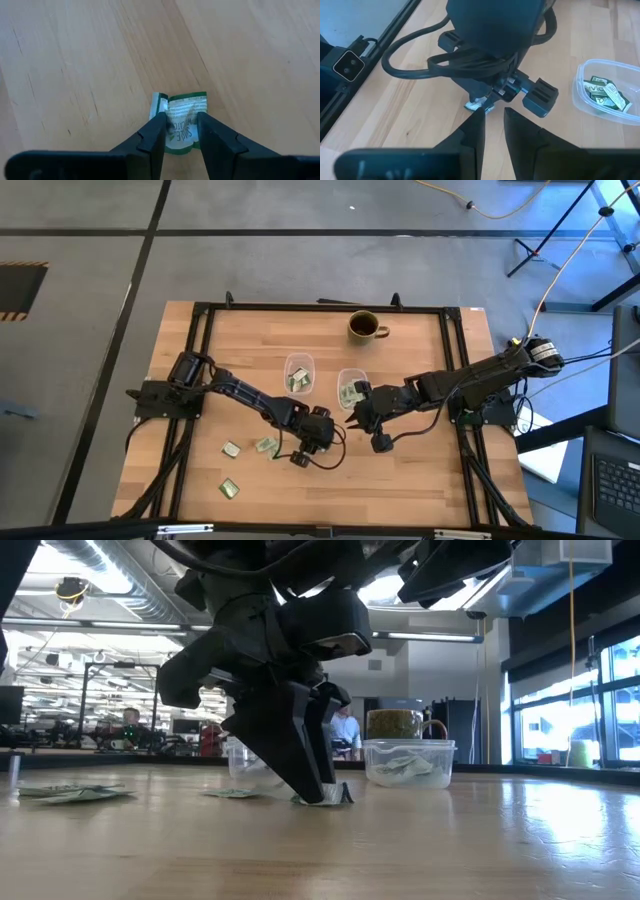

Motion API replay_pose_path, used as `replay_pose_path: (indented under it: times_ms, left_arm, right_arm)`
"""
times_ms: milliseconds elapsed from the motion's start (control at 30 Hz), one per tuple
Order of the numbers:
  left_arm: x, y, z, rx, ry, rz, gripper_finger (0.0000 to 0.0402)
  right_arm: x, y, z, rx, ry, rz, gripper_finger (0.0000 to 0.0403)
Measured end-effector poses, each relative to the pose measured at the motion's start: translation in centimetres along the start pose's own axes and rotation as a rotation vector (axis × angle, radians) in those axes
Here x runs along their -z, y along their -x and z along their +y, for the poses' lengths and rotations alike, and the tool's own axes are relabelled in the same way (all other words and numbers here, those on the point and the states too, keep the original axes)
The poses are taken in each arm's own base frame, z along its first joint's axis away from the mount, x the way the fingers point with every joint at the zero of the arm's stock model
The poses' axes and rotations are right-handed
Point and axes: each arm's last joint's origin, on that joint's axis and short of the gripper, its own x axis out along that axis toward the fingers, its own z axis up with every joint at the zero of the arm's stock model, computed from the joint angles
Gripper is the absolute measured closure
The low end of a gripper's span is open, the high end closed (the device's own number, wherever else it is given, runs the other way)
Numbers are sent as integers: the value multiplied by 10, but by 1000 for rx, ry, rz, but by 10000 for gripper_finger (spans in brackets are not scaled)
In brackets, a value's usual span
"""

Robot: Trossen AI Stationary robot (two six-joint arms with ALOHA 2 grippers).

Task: Pick and place items into bin
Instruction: Put the truvia packet into the left transparent bin

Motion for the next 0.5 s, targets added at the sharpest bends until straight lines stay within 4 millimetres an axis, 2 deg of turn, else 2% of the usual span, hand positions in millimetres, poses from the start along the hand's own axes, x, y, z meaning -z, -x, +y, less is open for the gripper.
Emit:
replay_pose_path:
  times_ms: [233, 500]
  left_arm:
    - [-1, 3, 0, 0, -1, -3, 323]
    - [-4, 30, 0, -30, -19, -18, 339]
  right_arm:
    - [0, 0, 0, 0, 0, 0, 328]
    - [0, 0, 0, 0, 0, 5, 328]
